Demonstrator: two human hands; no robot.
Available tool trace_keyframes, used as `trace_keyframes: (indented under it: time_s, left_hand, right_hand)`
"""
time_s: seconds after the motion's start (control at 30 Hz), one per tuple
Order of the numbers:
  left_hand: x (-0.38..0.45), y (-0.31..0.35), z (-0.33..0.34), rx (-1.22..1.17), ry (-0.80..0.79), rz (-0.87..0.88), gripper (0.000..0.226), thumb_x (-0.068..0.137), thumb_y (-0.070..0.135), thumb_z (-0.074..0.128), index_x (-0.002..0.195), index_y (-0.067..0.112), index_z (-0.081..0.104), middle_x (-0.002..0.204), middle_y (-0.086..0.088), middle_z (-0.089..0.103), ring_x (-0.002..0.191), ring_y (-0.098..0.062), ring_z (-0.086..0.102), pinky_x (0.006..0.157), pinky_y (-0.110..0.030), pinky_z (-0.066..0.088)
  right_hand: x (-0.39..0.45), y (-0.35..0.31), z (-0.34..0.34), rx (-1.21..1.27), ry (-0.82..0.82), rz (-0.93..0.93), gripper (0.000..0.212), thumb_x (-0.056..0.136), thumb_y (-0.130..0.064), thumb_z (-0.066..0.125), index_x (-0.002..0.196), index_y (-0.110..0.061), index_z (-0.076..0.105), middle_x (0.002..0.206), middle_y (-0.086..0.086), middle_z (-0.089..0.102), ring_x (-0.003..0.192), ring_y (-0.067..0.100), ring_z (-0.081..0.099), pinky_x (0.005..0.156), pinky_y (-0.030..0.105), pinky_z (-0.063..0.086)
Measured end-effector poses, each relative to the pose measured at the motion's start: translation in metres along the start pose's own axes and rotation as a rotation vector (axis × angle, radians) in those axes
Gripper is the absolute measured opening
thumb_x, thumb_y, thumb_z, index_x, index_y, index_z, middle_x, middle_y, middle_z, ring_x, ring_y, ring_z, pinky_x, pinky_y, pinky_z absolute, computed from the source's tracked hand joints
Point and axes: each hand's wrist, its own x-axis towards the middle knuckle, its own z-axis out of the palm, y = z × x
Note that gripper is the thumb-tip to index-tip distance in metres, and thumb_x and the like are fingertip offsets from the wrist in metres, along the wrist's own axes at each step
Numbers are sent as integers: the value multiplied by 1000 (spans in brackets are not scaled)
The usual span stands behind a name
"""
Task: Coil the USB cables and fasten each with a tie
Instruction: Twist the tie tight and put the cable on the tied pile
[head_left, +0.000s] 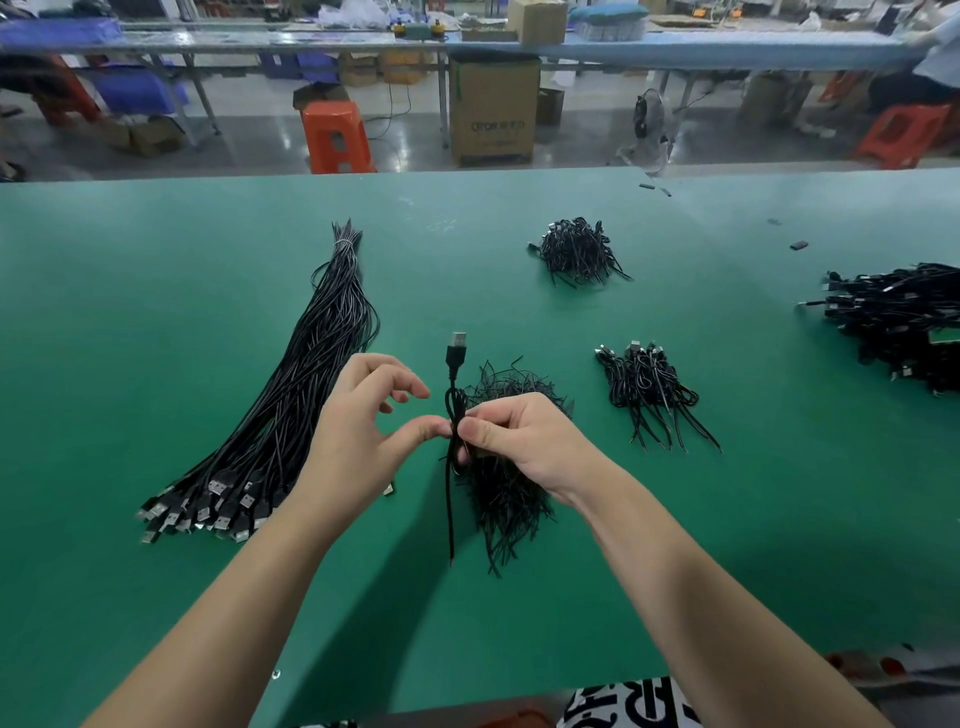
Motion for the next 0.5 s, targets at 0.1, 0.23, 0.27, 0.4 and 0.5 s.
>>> trace_keyframes:
  time_s: [0.1,0.23,0.27,0.4,0.5]
  left_hand:
    - [2,-17,7,98,-22,18,33,79,57,65,96,29,61,105,14,48,96,2,52,80,-8,39]
    - [4,-64,31,379,-64,-130,29,96,41,59,110,16,63,117,2,52,101,-15,57,85,-32,47]
    - [5,-77,38,487,-125,-185,34,98,39,56,119,12,61,125,-4,53,109,-24,56,92,-39,45]
    - [-3,-120,60,722,-409,-362,58,103,46,39,150,13,34,160,-16,28,147,-29,27,119,-45,22]
    - [-15,-138,72,768,-436,-359,61,103,50,30,155,16,28,164,-11,22,152,-25,16,124,-45,14]
  right_hand:
    - [3,1,-4,-33,63,43,13,93,-16,70,83,-15,78,75,2,75,70,10,69,73,19,54]
    - [7,-4,-15,-209,150,116,11,91,-24,74,86,-16,78,66,-4,68,55,10,63,60,19,52]
    - [8,-6,-21,-291,181,151,13,91,-30,74,86,-18,78,66,-5,69,54,10,65,59,20,52]
    - [20,-15,-57,-826,291,303,31,91,-53,65,86,-25,76,56,-4,64,54,12,66,55,23,46]
    - [31,-17,-95,-1072,391,428,38,91,-54,62,78,-20,73,64,-2,66,55,15,55,57,25,46]
